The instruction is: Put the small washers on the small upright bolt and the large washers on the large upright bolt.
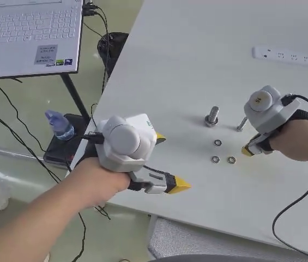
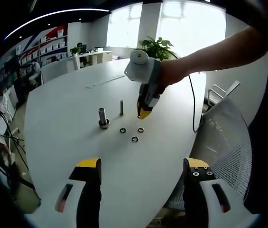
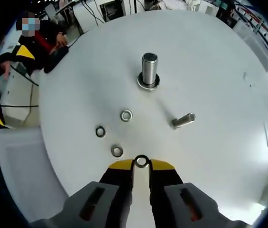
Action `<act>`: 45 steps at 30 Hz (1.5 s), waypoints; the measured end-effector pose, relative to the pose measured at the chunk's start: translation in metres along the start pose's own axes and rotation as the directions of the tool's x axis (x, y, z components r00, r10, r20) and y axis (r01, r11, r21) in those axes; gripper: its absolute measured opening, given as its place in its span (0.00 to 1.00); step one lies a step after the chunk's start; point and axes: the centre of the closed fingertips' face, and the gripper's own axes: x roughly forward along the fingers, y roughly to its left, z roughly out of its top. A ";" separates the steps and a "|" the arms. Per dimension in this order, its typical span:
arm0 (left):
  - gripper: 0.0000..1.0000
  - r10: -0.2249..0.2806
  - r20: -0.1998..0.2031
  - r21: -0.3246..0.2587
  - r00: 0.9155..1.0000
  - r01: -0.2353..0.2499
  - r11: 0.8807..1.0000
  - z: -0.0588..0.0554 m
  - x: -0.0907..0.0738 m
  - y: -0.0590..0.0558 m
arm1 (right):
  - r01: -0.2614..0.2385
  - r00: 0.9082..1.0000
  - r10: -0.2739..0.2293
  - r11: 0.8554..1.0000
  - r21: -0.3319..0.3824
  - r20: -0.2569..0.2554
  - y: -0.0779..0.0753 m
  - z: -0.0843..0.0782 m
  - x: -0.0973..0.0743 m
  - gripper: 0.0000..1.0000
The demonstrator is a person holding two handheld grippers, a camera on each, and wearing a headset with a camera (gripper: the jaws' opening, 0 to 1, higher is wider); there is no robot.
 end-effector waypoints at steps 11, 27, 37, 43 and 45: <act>0.70 -0.002 -0.008 -0.004 1.000 0.002 1.000 -0.007 -0.001 -0.003 | 0.014 0.999 -0.014 1.000 -0.016 0.036 -0.025 0.005 -0.025 0.12; 0.69 0.000 -0.003 -0.005 1.000 0.000 1.000 -0.006 -0.003 -0.001 | 0.026 0.995 -0.015 0.994 -0.108 0.099 -0.045 0.049 -0.046 0.12; 0.69 0.002 -0.013 -0.015 1.000 -0.002 1.000 -0.012 -0.004 0.000 | 0.028 0.994 -0.011 0.988 -0.150 0.112 -0.050 0.058 -0.033 0.13; 0.69 0.000 -0.015 -0.020 1.000 -0.001 1.000 -0.012 -0.002 0.001 | 0.025 0.994 -0.008 0.988 -0.155 0.109 -0.056 0.061 -0.021 0.13; 0.69 0.000 -0.018 -0.020 1.000 -0.001 1.000 -0.012 -0.001 0.002 | 0.032 0.994 -0.015 0.986 -0.161 0.107 -0.057 0.060 -0.022 0.13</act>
